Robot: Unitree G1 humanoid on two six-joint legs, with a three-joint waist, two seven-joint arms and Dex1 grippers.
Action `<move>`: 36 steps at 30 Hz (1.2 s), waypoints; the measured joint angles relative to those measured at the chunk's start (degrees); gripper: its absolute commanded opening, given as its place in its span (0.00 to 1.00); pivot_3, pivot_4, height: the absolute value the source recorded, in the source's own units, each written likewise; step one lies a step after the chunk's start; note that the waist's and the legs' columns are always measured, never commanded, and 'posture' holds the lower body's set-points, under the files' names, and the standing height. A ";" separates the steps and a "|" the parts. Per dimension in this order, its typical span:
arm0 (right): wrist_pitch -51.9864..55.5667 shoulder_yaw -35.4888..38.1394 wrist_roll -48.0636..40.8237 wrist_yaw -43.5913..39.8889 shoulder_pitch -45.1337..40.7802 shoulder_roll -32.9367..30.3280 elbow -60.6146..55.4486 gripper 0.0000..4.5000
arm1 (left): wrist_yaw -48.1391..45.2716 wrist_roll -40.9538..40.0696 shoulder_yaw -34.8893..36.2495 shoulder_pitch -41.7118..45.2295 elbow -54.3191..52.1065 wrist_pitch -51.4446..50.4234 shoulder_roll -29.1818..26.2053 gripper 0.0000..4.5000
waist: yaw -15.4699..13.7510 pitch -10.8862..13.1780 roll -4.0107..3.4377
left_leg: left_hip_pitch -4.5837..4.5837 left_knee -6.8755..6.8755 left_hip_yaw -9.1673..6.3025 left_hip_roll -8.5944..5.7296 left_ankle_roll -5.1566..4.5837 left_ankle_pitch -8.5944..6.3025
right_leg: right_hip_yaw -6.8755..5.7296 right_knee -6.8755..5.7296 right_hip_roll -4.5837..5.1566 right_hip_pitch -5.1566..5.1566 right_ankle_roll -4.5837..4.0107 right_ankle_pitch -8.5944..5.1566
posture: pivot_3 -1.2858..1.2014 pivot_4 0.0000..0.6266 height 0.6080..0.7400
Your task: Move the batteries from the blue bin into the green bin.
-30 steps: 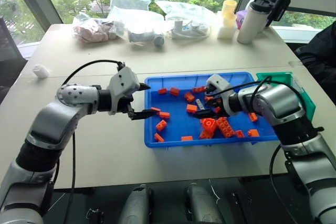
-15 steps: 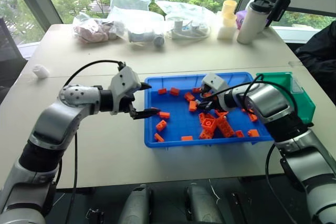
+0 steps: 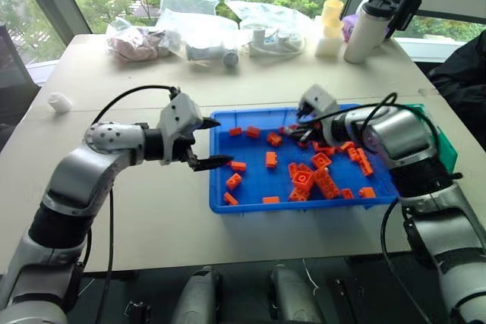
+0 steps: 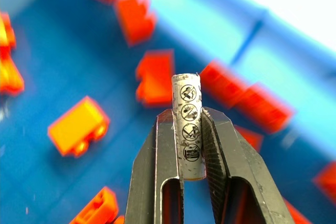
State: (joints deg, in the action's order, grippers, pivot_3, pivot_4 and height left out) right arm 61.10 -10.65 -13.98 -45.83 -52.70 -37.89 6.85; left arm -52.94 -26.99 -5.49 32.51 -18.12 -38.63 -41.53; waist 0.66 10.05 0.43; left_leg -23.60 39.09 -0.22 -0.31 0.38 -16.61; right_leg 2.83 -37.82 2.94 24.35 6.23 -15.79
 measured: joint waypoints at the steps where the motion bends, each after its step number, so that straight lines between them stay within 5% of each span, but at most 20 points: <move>1: 0.72 2.82 -0.92 0.43 -0.36 -0.62 -0.68 0.01 | 0.09 -0.34 0.21 0.77 0.35 0.02 0.95 1.00 | -0.18 0.00 0.01 | 0.00 0.00 -0.04 0.00 0.00 0.00 | -0.02 0.00 0.00 -0.02 0.00 0.00 | 0.52 0.24 1.00; 8: 5.41 21.90 -5.38 5.09 -0.54 -8.05 -1.18 0.01 | -0.79 -0.77 -0.53 8.51 7.61 4.13 9.37 1.00 | -1.26 0.00 0.01 | -0.02 -0.02 0.03 -0.07 0.00 0.00 | -0.04 0.07 0.05 -0.03 0.00 0.00 | 0.52 0.24 1.00; 12: 6.04 26.40 -4.03 6.70 9.81 -17.64 -1.75 0.01 | -3.28 0.23 -3.63 11.39 11.96 6.40 13.73 1.00 | -1.38 -0.01 0.01 | -0.09 0.00 0.08 -0.10 -0.01 0.00 | 0.01 0.18 0.06 -0.05 0.01 0.00 | 0.52 0.24 1.00; 22: 9.71 31.89 -5.14 8.52 21.99 -19.88 -5.09 0.01 | -7.08 1.44 -6.98 14.30 16.62 9.61 19.30 1.00 | 0.32 -0.04 -0.06 | 0.12 -0.02 0.16 0.09 -0.01 0.00 | 0.17 -0.10 -0.22 -0.02 0.00 0.00 | 0.52 0.24 1.00; 30: 8.52 31.38 -5.39 9.04 23.37 -19.88 -4.04 0.01 | -8.39 1.61 -7.09 12.89 16.69 9.12 19.16 1.00 | 0.01 -0.04 -0.06 | 0.10 0.02 0.16 0.06 -0.01 0.00 | 0.17 -0.09 -0.17 -0.03 0.00 0.00 | 0.52 0.24 1.00; 36: 4.28 28.53 -4.02 10.13 23.08 -19.88 0.74 0.65 | -8.42 2.80 -7.23 12.67 16.23 9.11 18.47 1.00 | 0.05 -0.04 -0.06 | 0.10 0.02 0.16 0.05 -0.01 0.00 | 0.18 -0.09 -0.17 -0.03 0.00 0.00 | 0.52 0.24 1.00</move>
State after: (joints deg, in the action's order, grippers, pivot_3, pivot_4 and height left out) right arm 65.38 17.89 -18.00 -35.70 -29.62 -57.77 7.59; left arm -61.36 -24.19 -12.72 45.19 -1.89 -29.51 -23.06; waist 0.72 10.01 0.38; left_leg -23.50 39.11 -0.06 -0.25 0.37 -16.61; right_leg 3.00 -37.91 2.76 24.32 6.23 -15.79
